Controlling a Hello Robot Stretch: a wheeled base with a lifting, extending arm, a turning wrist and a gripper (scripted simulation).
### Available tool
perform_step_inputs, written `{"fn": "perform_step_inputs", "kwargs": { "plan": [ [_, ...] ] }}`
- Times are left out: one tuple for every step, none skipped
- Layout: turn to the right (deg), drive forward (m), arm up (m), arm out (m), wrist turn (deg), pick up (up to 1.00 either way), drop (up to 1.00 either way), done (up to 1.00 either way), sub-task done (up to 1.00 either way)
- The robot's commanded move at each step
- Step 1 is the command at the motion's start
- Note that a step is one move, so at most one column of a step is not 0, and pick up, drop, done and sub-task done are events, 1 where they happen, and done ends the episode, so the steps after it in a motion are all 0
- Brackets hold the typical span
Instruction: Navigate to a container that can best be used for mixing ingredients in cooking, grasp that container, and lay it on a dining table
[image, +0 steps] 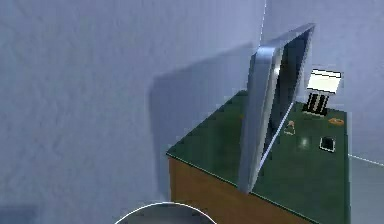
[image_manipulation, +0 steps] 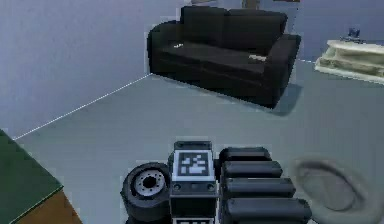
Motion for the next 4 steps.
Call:
{"fn": "perform_step_inputs", "kwargs": {
  "plan": [
    [45.0,0.00,0.00,0.00,0.0,0.00,0.00,0.00,0.00],
    [36.0,0.00,0.00,0.00,0.0,0.00,0.00,0.00,0.00],
    [45.0,0.00,0.00,0.00,0.0,0.00,0.00,0.00,0.00],
    [45.0,0.00,0.00,0.00,0.0,0.00,0.00,0.00,0.00]
  ]
}}
